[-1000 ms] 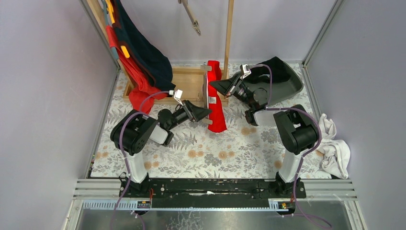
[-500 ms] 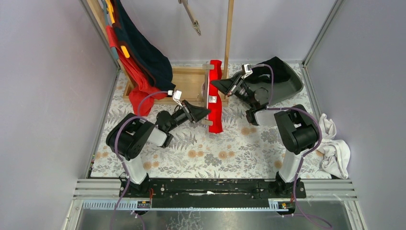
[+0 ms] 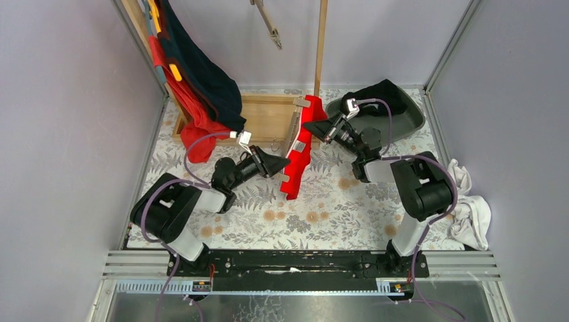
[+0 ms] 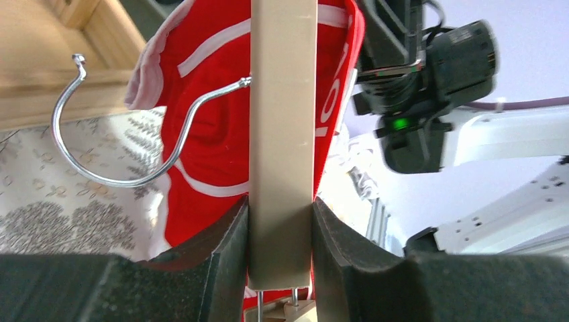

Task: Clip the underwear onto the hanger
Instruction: Place the hanger at the clothesline.

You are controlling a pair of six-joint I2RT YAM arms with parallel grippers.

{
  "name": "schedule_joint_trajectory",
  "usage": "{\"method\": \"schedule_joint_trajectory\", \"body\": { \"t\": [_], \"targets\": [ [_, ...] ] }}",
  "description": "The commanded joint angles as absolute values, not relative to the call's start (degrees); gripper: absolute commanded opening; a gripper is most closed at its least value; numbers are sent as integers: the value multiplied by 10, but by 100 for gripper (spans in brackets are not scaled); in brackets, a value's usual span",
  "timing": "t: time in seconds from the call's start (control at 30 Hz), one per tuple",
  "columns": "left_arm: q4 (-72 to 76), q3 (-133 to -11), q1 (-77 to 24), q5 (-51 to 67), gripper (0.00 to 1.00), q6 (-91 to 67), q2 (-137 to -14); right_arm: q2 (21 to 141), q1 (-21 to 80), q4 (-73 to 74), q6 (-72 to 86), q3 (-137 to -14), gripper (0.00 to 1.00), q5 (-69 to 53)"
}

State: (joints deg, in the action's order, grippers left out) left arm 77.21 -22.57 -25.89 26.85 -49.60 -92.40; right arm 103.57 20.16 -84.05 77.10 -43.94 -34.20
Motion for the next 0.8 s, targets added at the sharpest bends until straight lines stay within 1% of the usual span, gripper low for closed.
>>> {"method": "schedule_joint_trajectory", "body": {
  "t": [0.0, 0.1, 0.17, 0.23, 0.33, 0.47, 0.63, 0.77],
  "targets": [
    [588, -265, -270, 230, 9, -393, -868, 966, 198, -738, 665, -427, 13, -361],
    [450, -306, -288, 192, 6, -337, -845, 933, 198, -664, 615, -418, 28, -353],
    [392, -328, -299, 175, 6, -315, -843, 915, 198, -622, 585, -411, 36, -341],
    [353, -345, -309, 158, 6, -303, -844, 903, 198, -586, 562, -407, 47, -331],
    [304, -363, -330, 123, 5, -283, -844, 902, 199, -551, 543, -412, 55, -335],
    [278, -382, -357, 89, 5, -270, -844, 927, 198, -568, 561, -408, 59, -343],
    [275, -388, -380, 58, 5, -272, -835, 945, 199, -574, 567, -396, 59, -330],
    [279, -391, -383, 59, 5, -281, -828, 969, 198, -598, 574, -384, 59, -329]
  ]
}}
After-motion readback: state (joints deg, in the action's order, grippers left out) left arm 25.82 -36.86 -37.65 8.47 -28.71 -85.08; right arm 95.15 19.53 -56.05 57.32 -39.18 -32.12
